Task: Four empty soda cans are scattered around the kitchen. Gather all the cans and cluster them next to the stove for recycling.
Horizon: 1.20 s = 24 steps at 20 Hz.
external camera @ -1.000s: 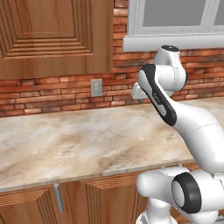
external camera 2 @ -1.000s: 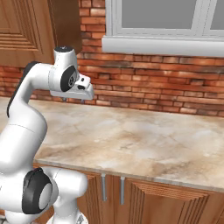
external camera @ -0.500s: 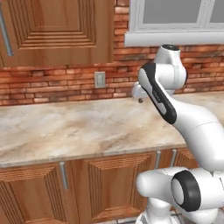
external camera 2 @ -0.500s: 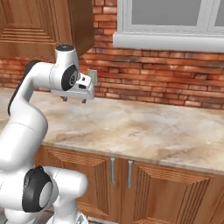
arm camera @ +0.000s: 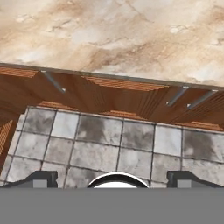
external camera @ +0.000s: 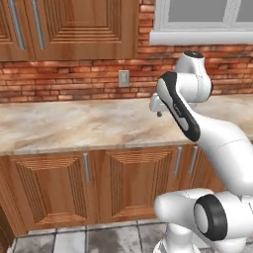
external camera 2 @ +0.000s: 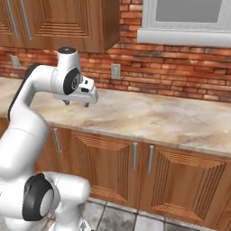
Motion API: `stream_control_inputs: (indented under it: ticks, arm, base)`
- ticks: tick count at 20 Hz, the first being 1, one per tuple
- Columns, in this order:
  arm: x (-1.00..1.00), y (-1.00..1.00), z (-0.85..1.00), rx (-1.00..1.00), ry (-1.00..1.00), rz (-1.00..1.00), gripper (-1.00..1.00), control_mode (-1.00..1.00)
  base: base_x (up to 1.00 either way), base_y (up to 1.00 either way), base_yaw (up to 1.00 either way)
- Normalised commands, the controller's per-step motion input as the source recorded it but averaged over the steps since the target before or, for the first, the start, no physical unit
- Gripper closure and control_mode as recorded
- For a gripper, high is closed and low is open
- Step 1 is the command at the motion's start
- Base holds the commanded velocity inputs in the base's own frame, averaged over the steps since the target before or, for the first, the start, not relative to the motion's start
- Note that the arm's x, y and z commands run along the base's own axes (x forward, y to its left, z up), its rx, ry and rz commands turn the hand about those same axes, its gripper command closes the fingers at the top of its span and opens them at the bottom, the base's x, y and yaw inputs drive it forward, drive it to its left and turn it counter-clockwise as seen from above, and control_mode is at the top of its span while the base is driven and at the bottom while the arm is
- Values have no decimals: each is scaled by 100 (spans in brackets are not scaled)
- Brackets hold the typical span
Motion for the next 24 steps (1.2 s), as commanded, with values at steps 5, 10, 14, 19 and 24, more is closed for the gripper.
stream_control_inputs:
  ticks: [5, 10, 14, 19, 24]
  arm:
    - [0, 0, 0, 0, 0, 0, -100, 100]
    - [0, 0, 0, 0, 0, 0, -100, 100]
    - [0, 0, 0, 0, 0, 0, -100, 100]
    - [0, 0, 0, 0, 0, 0, -100, 100]
    - [0, 0, 0, 0, 0, 0, -100, 100]
  base:
    - [-64, 47, 18]
    - [-65, 45, 18]
    - [-34, 38, 22]
    - [-1, 30, 43]
    - [-3, 6, 50]
